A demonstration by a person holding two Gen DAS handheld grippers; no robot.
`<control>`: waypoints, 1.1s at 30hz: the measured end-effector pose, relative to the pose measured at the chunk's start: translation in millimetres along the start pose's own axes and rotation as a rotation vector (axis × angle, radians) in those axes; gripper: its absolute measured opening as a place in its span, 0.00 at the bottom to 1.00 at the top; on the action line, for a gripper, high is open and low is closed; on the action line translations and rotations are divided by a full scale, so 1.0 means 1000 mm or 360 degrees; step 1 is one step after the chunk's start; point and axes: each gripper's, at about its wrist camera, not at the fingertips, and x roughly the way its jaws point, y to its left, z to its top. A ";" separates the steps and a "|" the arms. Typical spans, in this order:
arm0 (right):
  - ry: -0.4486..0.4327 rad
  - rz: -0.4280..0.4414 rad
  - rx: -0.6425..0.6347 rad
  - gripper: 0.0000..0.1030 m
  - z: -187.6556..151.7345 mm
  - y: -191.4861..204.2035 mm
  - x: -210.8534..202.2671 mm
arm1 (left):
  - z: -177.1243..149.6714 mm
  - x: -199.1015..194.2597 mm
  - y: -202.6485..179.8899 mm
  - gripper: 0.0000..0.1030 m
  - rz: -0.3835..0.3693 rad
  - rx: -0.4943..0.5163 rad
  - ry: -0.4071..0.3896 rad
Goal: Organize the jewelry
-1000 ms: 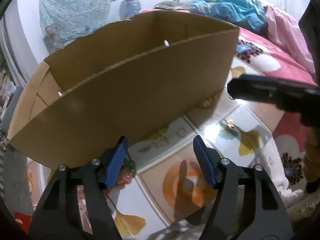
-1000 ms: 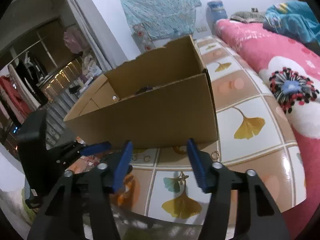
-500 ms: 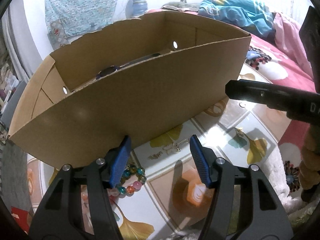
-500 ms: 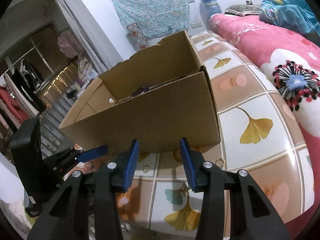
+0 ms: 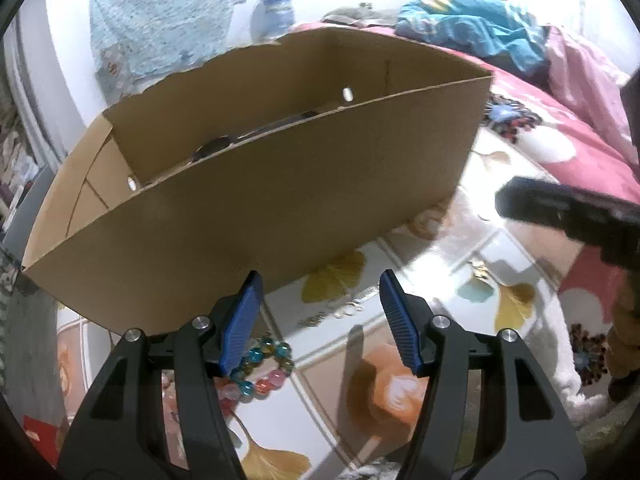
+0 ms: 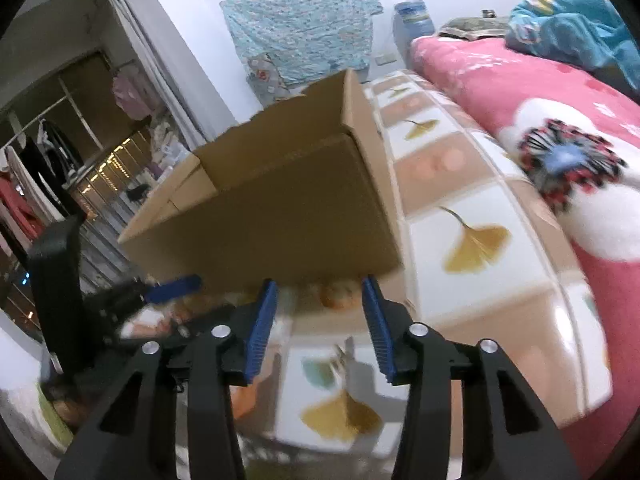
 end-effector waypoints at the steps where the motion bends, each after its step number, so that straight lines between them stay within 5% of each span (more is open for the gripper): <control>1: -0.0002 -0.0021 -0.0003 0.48 -0.005 -0.004 -0.006 | -0.001 -0.003 -0.003 0.56 -0.0015 0.0016 -0.0008; 12: 0.0103 -0.0175 0.0035 0.48 -0.034 -0.024 -0.024 | -0.005 -0.006 -0.040 0.55 -0.0198 0.0180 0.0041; 18: 0.0082 -0.0199 -0.0014 0.46 -0.029 -0.014 -0.020 | -0.001 0.008 -0.036 0.34 -0.0202 0.0134 0.0150; 23: 0.0098 -0.0201 -0.0074 0.43 -0.031 -0.006 -0.012 | -0.001 0.011 -0.031 0.28 -0.0202 0.0108 0.0149; 33: 0.0117 -0.0250 -0.0104 0.34 -0.032 -0.003 -0.008 | 0.003 0.016 -0.055 0.26 -0.0484 0.0171 0.0148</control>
